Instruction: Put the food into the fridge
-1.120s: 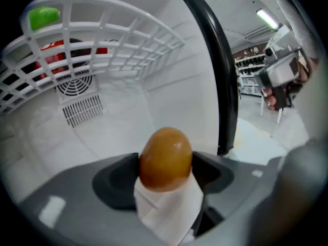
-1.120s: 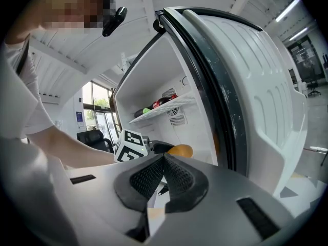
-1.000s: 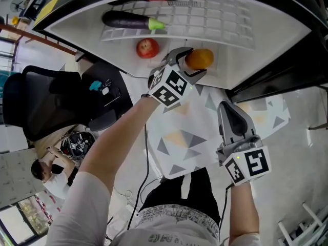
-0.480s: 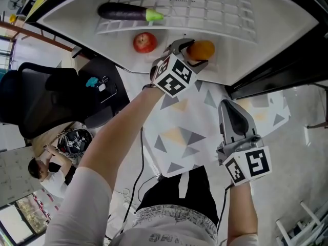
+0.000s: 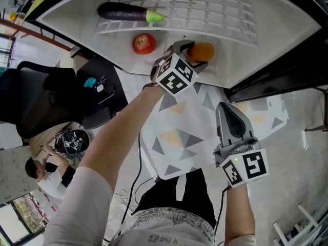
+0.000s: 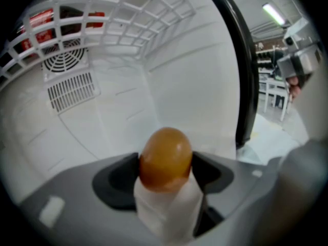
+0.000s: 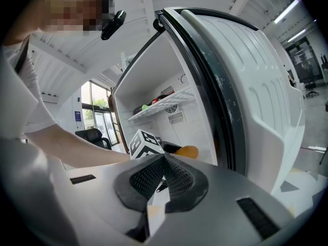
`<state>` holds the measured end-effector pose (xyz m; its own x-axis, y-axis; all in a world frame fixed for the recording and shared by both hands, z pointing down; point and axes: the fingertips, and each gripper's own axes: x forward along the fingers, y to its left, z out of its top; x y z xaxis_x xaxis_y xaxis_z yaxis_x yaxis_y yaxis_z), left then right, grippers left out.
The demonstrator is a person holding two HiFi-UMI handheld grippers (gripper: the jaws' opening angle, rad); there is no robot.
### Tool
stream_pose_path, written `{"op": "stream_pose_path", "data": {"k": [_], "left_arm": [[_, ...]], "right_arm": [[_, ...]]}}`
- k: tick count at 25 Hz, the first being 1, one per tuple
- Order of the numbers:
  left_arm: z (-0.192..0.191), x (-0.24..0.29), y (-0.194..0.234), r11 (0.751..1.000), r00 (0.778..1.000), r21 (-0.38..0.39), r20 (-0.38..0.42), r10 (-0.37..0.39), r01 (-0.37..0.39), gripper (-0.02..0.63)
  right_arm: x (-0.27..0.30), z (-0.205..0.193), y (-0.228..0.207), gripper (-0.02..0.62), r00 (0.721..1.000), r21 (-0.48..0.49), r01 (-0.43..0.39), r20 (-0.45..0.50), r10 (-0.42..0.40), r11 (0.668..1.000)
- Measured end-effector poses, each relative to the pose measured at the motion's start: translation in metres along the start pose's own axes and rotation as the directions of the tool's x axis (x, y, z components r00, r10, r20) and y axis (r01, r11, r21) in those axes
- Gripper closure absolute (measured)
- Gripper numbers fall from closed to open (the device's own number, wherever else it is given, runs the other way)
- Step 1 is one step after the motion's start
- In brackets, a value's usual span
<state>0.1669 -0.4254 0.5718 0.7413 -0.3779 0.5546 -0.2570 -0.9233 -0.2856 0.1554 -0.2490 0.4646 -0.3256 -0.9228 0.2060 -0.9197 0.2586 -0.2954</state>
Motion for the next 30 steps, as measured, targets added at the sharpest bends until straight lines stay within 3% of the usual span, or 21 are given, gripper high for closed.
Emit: {"op": "stream_pose_path", "data": {"k": [30], "left_arm": [[0.011,-0.005,-0.008,0.999,1.000,0.041,0.001,0.009,-0.009,0.236]], "right_arm": [[-0.010,0.004,0.009,0.594,1.000,-0.012,0.031,0.004,-0.031,0.999]]}}
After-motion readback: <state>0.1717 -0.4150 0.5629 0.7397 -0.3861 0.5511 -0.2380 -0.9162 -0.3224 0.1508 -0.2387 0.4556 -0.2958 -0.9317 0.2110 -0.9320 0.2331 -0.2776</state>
